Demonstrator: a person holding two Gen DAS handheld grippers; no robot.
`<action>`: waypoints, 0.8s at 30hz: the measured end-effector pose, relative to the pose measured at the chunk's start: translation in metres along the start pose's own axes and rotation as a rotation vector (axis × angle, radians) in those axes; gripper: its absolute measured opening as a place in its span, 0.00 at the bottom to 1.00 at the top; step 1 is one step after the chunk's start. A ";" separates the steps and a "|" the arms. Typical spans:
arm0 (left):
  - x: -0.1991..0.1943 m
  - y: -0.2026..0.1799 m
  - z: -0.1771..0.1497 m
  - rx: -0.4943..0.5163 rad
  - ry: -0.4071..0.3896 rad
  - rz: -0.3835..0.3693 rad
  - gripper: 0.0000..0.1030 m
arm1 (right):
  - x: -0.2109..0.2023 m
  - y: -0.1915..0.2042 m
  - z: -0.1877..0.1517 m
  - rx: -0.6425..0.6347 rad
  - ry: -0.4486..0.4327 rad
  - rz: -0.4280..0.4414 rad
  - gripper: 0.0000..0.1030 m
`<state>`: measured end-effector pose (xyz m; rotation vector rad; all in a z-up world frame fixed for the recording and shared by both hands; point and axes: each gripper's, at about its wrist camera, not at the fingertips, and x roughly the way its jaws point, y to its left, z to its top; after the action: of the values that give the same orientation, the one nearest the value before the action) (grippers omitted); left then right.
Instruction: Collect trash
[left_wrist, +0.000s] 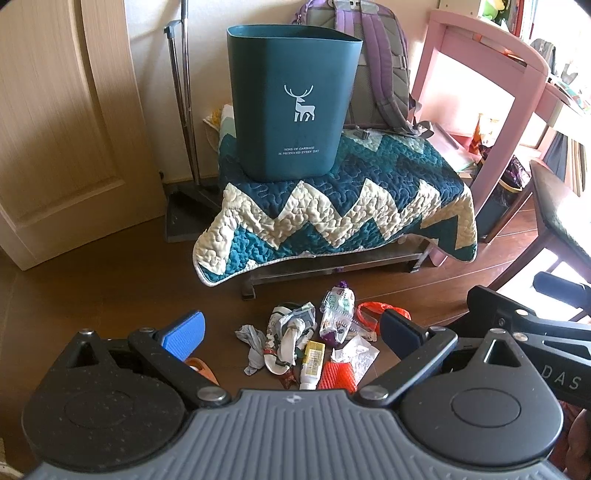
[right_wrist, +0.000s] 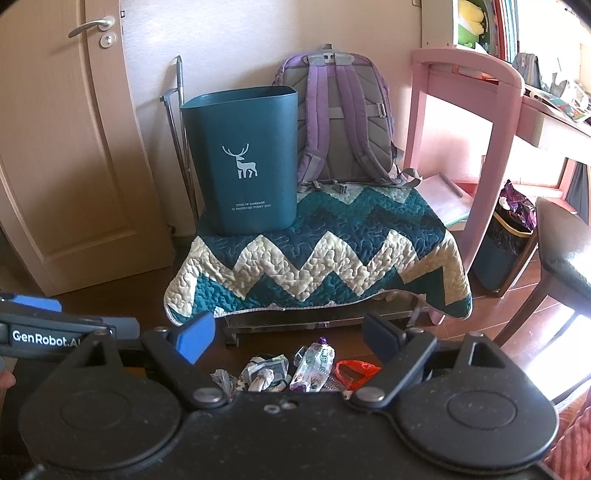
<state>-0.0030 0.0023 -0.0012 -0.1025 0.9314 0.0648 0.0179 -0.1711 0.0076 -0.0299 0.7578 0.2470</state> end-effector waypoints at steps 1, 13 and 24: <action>0.000 0.000 0.000 0.000 0.000 0.000 0.99 | 0.000 0.000 0.001 0.000 0.000 0.000 0.85; -0.001 -0.001 -0.001 0.002 -0.002 0.002 0.99 | 0.000 0.000 0.001 -0.002 -0.003 -0.002 0.85; 0.000 0.001 0.001 0.003 -0.002 0.002 0.99 | -0.002 0.001 0.002 -0.001 -0.005 -0.001 0.85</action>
<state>-0.0020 0.0033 -0.0004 -0.0987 0.9293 0.0656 0.0177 -0.1706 0.0099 -0.0310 0.7531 0.2462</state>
